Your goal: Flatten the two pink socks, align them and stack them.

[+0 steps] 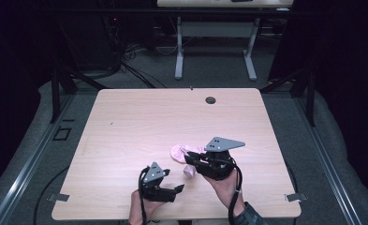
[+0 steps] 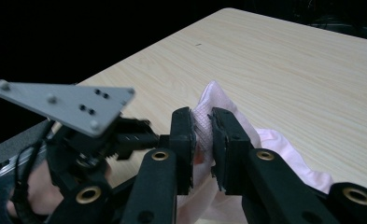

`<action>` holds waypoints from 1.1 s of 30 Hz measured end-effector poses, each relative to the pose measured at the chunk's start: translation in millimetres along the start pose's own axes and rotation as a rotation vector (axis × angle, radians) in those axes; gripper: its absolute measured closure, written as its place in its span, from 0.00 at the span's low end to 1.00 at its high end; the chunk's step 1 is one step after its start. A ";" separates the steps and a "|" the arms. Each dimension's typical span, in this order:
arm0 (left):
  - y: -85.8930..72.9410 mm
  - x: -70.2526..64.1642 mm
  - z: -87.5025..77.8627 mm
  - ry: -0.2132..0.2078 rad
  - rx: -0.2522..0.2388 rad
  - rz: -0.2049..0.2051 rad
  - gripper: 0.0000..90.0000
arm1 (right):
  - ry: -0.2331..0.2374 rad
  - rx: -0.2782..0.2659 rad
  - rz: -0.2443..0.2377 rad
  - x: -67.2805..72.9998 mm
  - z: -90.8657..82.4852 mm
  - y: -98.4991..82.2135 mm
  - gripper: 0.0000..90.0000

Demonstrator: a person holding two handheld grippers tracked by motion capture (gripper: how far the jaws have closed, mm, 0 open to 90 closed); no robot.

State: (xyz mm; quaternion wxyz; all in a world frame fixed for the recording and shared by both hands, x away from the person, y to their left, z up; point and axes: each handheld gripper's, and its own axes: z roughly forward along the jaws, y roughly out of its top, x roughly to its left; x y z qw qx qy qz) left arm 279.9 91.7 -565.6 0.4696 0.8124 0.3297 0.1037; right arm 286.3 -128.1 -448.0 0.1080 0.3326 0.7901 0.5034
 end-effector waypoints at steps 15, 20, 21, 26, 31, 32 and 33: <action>7.5 -6.8 14.4 0.129 0.007 0.095 0.98 | 0.022 -0.014 0.076 -13.1 -6.6 -17.9 0.88; 4.9 -15.0 -4.9 0.249 0.121 0.197 0.98 | -0.029 0.052 0.095 -24.3 -3.0 -44.6 0.87; 2.9 -16.9 -6.1 0.259 0.160 0.212 0.98 | -0.031 0.066 0.113 -26.8 -0.6 -52.3 0.87; -12.7 -31.5 -0.8 0.249 0.282 0.243 0.91 | -0.068 0.186 0.135 -34.6 10.5 -88.1 0.85; -10.4 -29.8 -14.3 0.204 0.250 0.178 0.47 | -0.097 0.236 0.161 -45.3 8.6 -103.2 0.62; -8.7 -27.8 -18.2 0.201 0.238 0.168 0.43 | -0.108 0.244 0.159 -48.5 4.2 -103.5 0.59; -6.3 -24.0 -23.1 0.185 0.219 0.140 0.43 | -0.118 0.235 0.161 -49.7 1.4 -103.6 0.57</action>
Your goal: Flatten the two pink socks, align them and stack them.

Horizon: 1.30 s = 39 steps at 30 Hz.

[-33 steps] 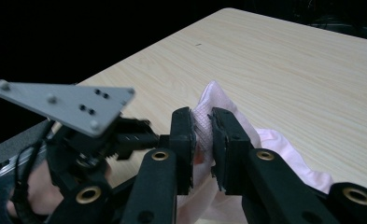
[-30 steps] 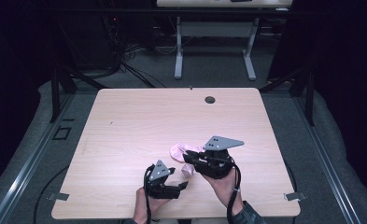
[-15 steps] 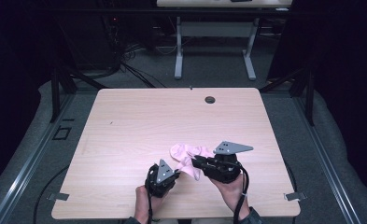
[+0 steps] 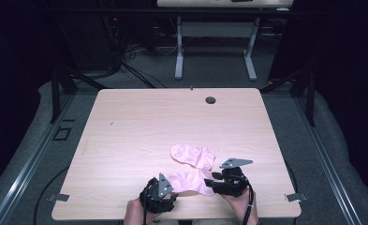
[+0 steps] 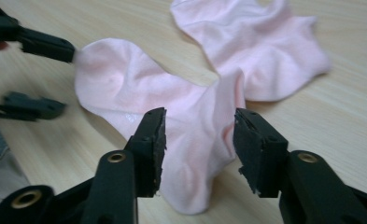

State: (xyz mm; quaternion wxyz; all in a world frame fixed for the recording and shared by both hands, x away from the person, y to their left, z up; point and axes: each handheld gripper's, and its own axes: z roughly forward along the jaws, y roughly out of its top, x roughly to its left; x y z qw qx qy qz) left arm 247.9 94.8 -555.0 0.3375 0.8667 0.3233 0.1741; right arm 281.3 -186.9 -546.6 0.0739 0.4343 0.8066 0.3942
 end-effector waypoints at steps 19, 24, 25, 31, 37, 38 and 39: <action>22.4 37.4 35.3 -0.073 0.080 -0.129 0.77 | -0.059 0.122 -0.042 -9.1 27.9 -0.7 0.81; 17.8 38.3 35.1 -0.082 0.083 -0.131 0.94 | -0.059 0.127 -0.046 -7.7 27.9 -1.9 0.90; 17.2 37.5 34.6 -0.082 0.082 -0.137 0.97 | -0.053 0.128 -0.048 -7.8 27.6 -2.3 0.92; 12.9 34.2 28.9 -0.090 0.090 -0.142 0.98 | -0.050 0.136 -0.064 -6.0 23.6 -5.7 0.94; 7.8 29.7 21.7 -0.121 0.094 -0.152 0.98 | -0.053 0.159 -0.075 -7.3 15.9 -9.4 0.95; 6.8 28.3 21.2 -0.118 0.092 -0.152 0.98 | -0.045 0.151 -0.065 -6.8 15.4 -10.3 0.95; 5.9 26.9 20.6 -0.117 0.087 -0.158 0.98 | -0.050 0.160 -0.070 -7.1 14.0 -10.8 0.95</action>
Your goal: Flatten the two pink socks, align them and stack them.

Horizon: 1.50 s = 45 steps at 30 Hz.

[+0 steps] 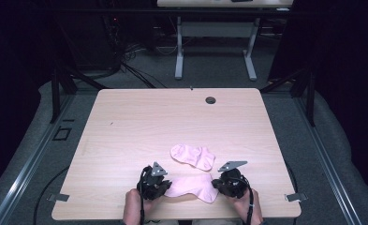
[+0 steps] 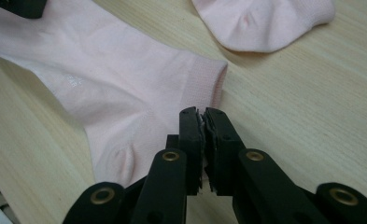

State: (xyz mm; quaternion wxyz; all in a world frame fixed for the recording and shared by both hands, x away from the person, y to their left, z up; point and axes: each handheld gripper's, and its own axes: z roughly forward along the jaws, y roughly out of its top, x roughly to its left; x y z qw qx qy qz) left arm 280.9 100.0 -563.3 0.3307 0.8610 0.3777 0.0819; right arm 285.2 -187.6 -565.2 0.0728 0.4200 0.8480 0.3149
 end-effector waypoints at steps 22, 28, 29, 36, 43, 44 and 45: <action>21.5 42.9 -22.1 0.050 -0.075 -0.061 0.12 | -0.001 -0.077 0.004 -29.0 -21.8 20.3 0.19; 48.9 71.6 -16.2 0.052 -0.070 -0.080 0.05 | -0.023 -0.088 0.018 -50.0 -19.7 40.2 0.21; 53.8 75.0 -14.2 0.039 -0.076 -0.084 0.07 | -0.023 -0.096 0.017 -52.6 -18.3 43.2 0.24; 90.4 83.8 15.4 0.028 -0.020 -0.063 0.25 | -0.020 -0.085 0.036 -66.1 4.3 63.4 0.42; 107.3 88.7 47.8 0.038 0.026 -0.076 0.39 | -0.015 -0.027 0.027 -66.8 31.0 75.0 0.55; 108.1 88.4 51.6 0.041 0.038 -0.071 0.41 | -0.027 -0.016 0.013 -67.2 33.2 75.8 0.57; 108.5 88.5 55.6 0.039 0.053 -0.068 0.43 | -0.037 -0.018 0.020 -66.1 35.7 76.3 0.59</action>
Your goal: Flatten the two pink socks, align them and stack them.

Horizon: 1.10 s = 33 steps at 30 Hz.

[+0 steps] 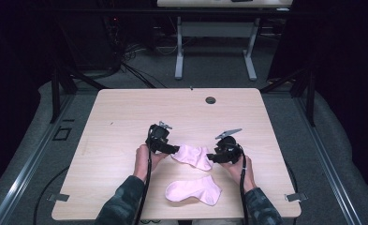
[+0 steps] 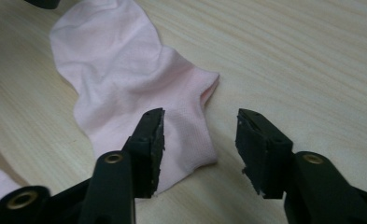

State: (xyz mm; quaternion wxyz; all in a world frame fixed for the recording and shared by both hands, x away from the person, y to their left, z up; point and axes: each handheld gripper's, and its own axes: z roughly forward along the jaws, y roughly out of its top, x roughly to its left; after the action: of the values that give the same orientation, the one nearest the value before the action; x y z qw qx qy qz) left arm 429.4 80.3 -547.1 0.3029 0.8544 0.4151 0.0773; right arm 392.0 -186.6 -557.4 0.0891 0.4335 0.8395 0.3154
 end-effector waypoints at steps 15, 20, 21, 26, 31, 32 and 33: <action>3.0 -8.2 19.1 0.060 0.074 0.048 0.64 | -0.026 0.045 -0.037 3.2 10.1 1.1 0.74; 3.6 -11.5 19.1 0.069 0.082 0.068 0.77 | -0.030 0.028 -0.038 3.7 10.4 -0.7 0.81; 3.7 -11.4 19.4 0.066 0.079 0.068 0.79 | -0.029 0.032 -0.049 2.7 10.0 -0.8 0.83; 2.5 -13.1 20.3 0.050 0.064 0.074 0.94 | -0.002 0.017 -0.048 1.5 10.4 -3.0 0.92; 1.8 -13.7 20.1 0.052 0.060 0.082 0.96 | 0.015 0.001 -0.012 -0.8 10.8 -4.2 0.95; 1.5 -13.9 20.0 0.052 0.058 0.086 0.96 | 0.004 0.002 -0.016 0.2 10.5 -4.6 0.95; 1.1 -13.2 20.0 0.047 0.053 0.079 0.96 | -0.001 -0.001 -0.021 0.9 10.5 -5.0 0.95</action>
State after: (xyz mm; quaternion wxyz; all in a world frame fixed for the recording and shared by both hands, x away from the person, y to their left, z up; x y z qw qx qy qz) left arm 429.3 60.8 -561.0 0.2672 0.8757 0.3899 0.0984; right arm 392.5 -183.3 -568.6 0.0929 0.4247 0.8438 0.3147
